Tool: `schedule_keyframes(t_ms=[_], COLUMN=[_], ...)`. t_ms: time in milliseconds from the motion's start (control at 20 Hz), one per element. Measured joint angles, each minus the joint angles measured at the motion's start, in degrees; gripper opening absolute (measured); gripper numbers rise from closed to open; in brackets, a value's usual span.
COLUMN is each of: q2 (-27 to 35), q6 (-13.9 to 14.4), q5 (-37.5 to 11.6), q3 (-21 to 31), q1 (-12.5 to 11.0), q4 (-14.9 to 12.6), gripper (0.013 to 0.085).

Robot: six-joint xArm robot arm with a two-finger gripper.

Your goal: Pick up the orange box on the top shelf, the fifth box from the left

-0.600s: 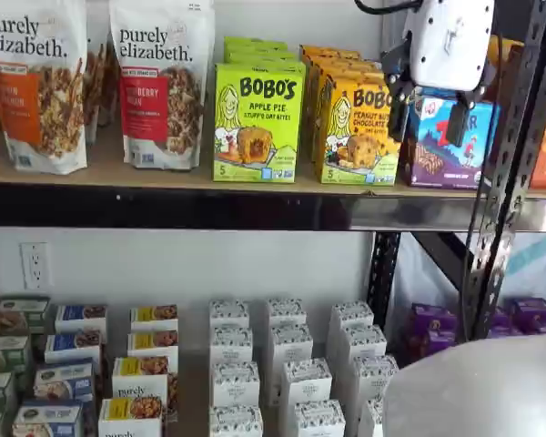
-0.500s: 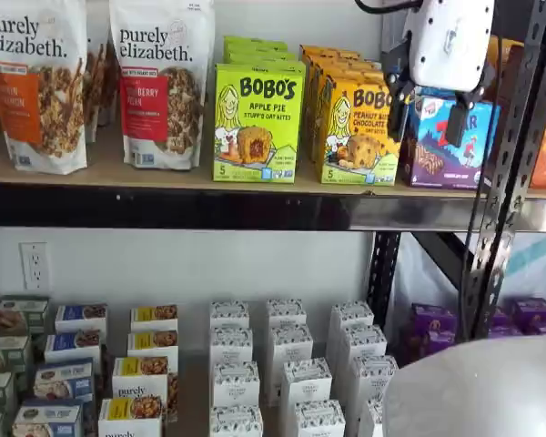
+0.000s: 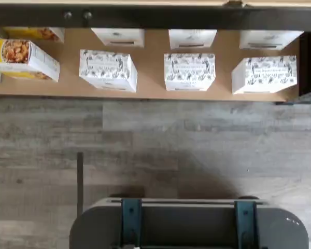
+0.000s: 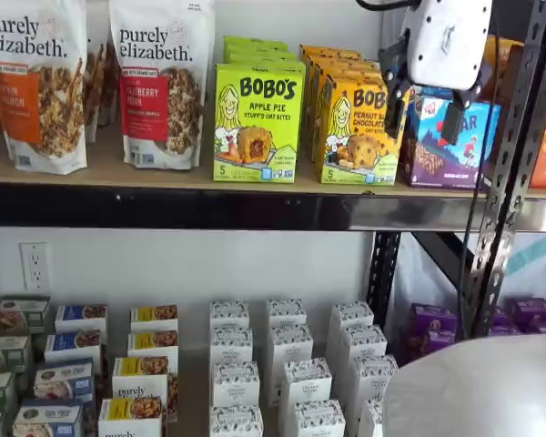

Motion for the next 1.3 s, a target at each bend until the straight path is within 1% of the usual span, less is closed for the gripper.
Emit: schedule_keyframes(t_ms=[100, 350, 500, 700, 950, 1150, 1300], q2=[0.4, 2.0, 2.9, 4.8, 5.3, 6.7, 7.4], q6=[0.1, 1.5, 1.9, 1.8, 1.6, 2.2, 2.9], q5=[-1.5, -6.6, -10.2, -14.4, -22.7, -24.4, -25.1], q3=[0.1, 0.1, 0.6, 0.6, 2.2, 1.5, 1.2], q1=[0.3, 2.4, 2.9, 2.6, 2.5, 3.3, 3.9], q4=[-0.2, -2.7, -3.1, -2.0, -0.7, -1.2, -2.4], gripper=[0.0850, 0.0850, 0.0850, 0.0850, 0.0850, 0.0850, 0.0850])
